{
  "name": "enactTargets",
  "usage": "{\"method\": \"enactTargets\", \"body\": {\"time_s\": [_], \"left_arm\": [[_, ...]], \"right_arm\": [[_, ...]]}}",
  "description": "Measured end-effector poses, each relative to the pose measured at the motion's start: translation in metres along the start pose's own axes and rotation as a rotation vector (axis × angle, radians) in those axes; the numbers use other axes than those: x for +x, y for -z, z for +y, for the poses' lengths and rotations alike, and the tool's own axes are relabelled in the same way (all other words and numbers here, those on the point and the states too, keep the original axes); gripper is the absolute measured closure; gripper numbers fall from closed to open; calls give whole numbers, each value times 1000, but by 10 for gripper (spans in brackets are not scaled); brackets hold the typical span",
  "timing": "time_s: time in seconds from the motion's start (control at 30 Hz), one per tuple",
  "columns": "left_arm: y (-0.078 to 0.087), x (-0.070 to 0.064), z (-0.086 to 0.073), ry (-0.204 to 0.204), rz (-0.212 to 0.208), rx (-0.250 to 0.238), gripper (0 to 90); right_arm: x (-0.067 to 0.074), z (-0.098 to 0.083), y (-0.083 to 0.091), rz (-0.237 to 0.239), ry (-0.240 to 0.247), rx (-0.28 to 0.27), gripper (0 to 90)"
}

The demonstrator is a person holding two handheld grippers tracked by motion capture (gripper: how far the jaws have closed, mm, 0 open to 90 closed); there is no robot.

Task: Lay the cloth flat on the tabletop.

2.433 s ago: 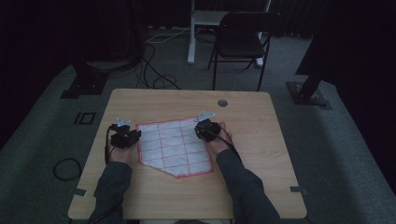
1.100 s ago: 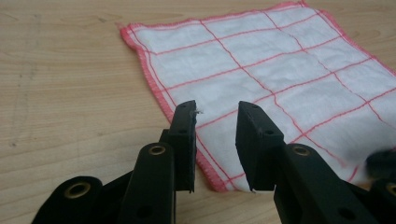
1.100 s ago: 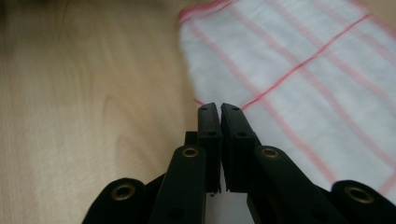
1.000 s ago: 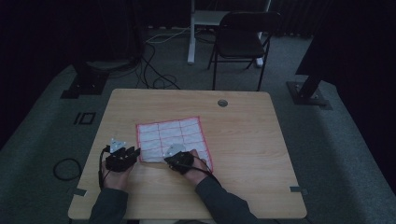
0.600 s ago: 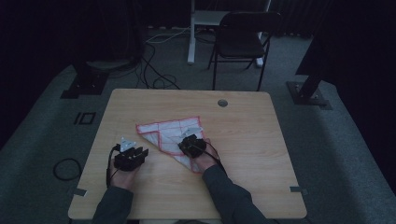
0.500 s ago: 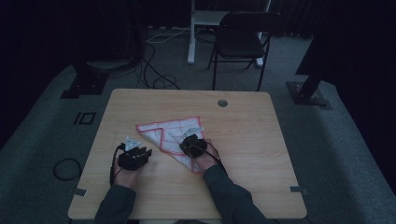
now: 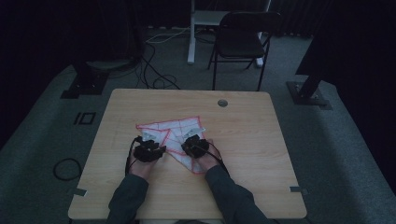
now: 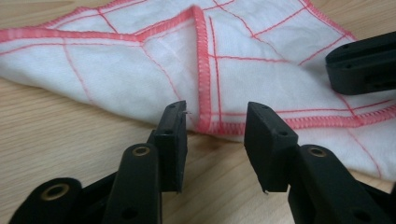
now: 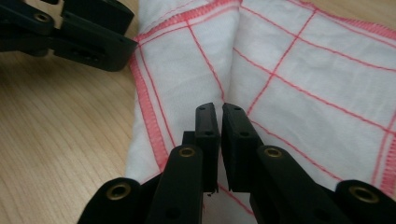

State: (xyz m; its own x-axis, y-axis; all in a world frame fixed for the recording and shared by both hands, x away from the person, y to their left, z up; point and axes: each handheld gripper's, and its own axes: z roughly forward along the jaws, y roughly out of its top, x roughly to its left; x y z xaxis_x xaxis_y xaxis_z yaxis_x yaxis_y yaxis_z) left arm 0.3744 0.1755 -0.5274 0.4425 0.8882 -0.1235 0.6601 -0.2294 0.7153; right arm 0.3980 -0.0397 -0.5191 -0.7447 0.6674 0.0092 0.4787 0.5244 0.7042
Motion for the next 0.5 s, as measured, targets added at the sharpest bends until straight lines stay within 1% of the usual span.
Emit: {"method": "enactTargets", "body": {"time_s": [0.07, 0.17, 0.27, 0.33, 0.4, 0.47, 0.5], "left_arm": [[-3, 1, 0, 15, 0, 7, 586], [-6, 2, 1, 37, -15, 6, 586], [-7, 1, 2, 45, -20, 3, 592], [-8, 1, 3, 44, -23, 7, 652], [-6, 0, 3, 39, -9, 6, 741], [-4, 1, 3, 48, -17, -3, 821], [-3, 1, 3, 46, -22, -4, 847]], "right_arm": [[-2, 0, 3, 1, 0, -10, 823], [-5, -1, 8, 2, -2, -25, 807], [-9, -3, 13, -5, -2, -29, 798], [-12, -5, 15, -10, -4, -31, 792], [-16, -7, 17, -31, 2, -26, 782], [-21, -11, 18, -55, 1, -17, 765], [-24, -12, 19, -68, 4, -13, 756]]}}
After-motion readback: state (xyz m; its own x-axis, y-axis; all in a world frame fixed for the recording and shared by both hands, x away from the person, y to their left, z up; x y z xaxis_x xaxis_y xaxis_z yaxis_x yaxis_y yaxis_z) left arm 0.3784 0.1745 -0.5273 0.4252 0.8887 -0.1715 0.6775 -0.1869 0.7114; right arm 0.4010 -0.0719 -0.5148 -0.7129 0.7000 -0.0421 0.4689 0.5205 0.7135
